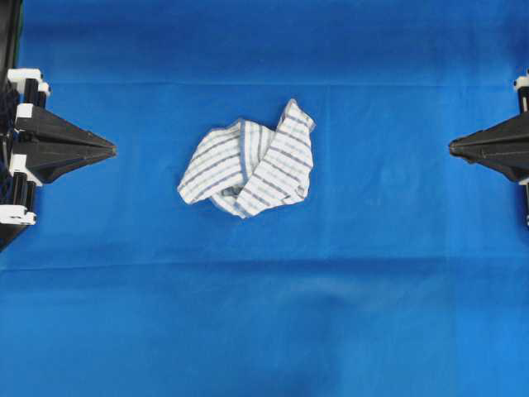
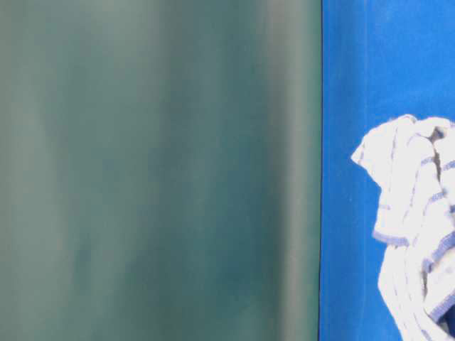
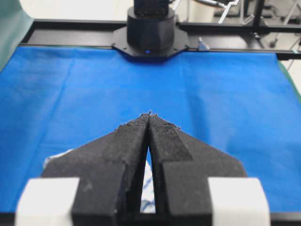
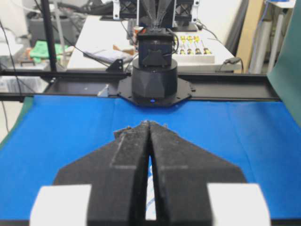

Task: Lift the towel with both arms.
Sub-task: 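Move both grippers inward toward the crumpled striped towel, then close both grippers on opposite sides of the towel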

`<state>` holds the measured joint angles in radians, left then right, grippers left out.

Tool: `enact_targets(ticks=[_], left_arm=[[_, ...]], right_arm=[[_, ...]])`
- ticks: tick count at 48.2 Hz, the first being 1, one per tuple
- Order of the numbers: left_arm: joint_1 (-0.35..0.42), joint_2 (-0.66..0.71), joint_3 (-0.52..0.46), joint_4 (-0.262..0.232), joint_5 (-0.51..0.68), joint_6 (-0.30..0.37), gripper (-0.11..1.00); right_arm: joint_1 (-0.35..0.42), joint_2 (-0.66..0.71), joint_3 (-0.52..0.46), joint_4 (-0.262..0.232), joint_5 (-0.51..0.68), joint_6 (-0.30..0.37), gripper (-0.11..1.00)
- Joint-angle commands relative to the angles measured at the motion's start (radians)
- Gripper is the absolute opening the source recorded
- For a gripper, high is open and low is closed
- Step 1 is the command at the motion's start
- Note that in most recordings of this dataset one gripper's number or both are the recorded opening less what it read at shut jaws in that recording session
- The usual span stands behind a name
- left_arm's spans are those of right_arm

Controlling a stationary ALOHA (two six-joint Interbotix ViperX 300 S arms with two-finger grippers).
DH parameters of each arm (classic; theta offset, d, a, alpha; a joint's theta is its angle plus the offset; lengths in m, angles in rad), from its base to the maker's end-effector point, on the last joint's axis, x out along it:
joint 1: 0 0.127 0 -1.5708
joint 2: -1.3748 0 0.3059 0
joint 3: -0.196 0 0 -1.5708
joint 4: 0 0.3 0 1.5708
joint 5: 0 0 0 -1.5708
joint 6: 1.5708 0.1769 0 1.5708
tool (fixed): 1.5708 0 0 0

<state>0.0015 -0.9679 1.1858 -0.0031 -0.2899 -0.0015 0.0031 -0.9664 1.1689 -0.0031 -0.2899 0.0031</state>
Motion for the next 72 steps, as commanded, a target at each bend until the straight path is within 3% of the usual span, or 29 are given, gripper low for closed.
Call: enact_targets(ticks=[1,14,31,34,38,44,48,72], left_arm=[[-0.009,0.008,-0.035,-0.017,0.008,0.002,0.0],[-0.009,0.038,-0.034,-0.017,-0.008,0.006,0.0],[-0.009,0.201,-0.037,-0.018,-0.018,-0.008,0.02],[-0.009,0.239,-0.04,-0.02,-0.018,-0.009,0.12],[-0.009,0.298,-0.048,-0.02,-0.018,-0.009,0.34],[-0.009,0.4,-0.066,-0.02,-0.017,-0.011,0.74],[-0.009,0.471,-0.078,-0.02,-0.017,-0.011,0.9],[-0.008,0.905,-0.172,-0.02,-0.052,-0.009,0.89]], right_arm=[[-0.009,0.011,-0.028,0.0,-0.005,-0.002,0.0],[-0.009,0.107,-0.117,0.0,0.075,0.003,0.0],[-0.009,0.399,-0.233,0.0,0.083,0.006,0.0],[-0.009,0.457,-0.253,0.002,0.084,0.008,0.01],[-0.009,0.535,-0.287,0.002,0.107,0.012,0.04],[-0.009,0.664,-0.357,0.002,0.186,0.015,0.41],[-0.009,0.747,-0.402,0.002,0.227,0.015,0.62],[-0.009,1.078,-0.529,0.005,0.245,0.017,0.6]])
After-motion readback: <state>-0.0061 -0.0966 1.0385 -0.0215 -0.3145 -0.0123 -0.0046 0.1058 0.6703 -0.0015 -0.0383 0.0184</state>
